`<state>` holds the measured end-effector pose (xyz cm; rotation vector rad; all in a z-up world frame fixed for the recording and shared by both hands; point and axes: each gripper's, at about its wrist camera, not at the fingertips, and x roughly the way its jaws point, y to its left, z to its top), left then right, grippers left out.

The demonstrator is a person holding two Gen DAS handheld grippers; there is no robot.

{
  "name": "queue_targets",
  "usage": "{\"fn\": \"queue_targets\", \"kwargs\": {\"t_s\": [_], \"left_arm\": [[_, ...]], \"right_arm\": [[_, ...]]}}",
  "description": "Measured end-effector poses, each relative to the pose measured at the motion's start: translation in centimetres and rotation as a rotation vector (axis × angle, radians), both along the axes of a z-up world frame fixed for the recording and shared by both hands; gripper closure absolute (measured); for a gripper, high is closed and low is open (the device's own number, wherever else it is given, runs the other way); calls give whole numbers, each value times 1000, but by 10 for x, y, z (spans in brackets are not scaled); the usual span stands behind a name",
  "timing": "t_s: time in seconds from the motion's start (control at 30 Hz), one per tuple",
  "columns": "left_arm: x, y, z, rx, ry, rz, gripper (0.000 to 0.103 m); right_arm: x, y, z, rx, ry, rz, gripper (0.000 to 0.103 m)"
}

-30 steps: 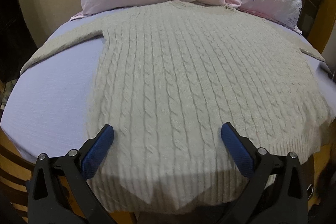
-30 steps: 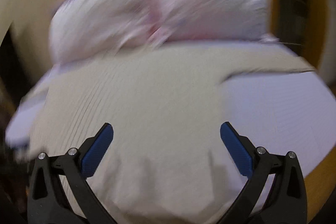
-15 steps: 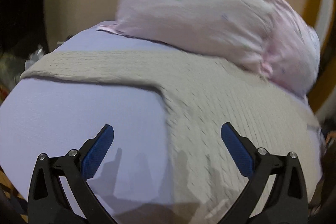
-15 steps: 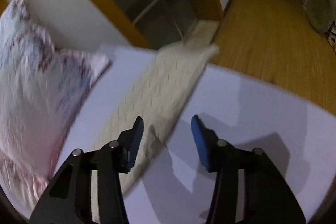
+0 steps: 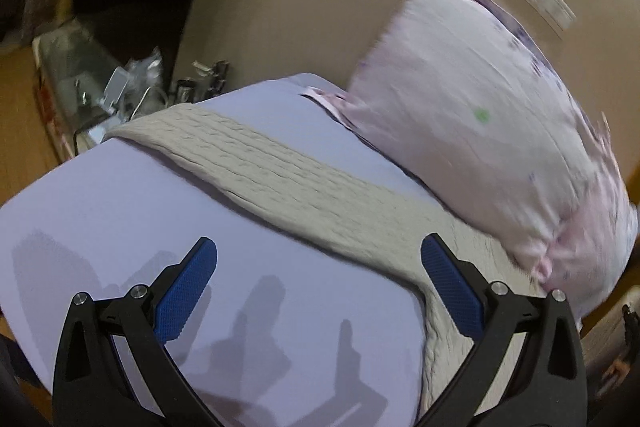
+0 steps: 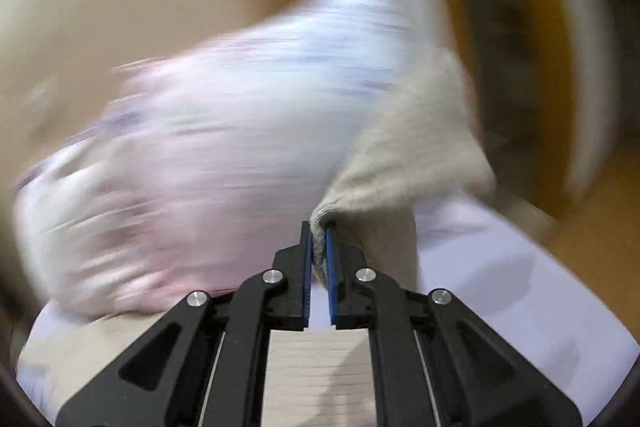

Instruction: Fold small clothes

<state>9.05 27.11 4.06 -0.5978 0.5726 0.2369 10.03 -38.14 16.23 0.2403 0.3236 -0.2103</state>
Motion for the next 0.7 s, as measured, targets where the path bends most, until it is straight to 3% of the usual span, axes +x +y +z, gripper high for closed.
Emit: {"fn": "queue_targets", "kwargs": {"t_s": [0.1,0.2,0.27,0.3,0.33,0.4,0.5,0.57,0.7], "left_arm": [[6,18,-6,-82,5,48,1],[13,36,-16,-172,23,94,4],[16,46,-24,-225,37,120,10],[19,51,-29,-258,45,131,14],[20,58,-34,-296,39,145,18],[22,66,-35,-308,30,172,21],[28,83,-38,-357,10,206,27],[35,97,-41,-370,15,243,38],[59,107,-40,-295,109,264,92]], "right_arm": [[31,108,-13,-43,46,277,95],[66,210,-68,-31,284,561,91],[68,241,-89,-16,366,643,87],[67,248,-95,-2,364,662,77],[65,246,-94,5,348,658,61],[59,233,-88,20,300,609,46],[54,181,-78,54,276,538,45],[43,158,-79,74,272,497,43],[28,121,-83,134,278,435,43]]}}
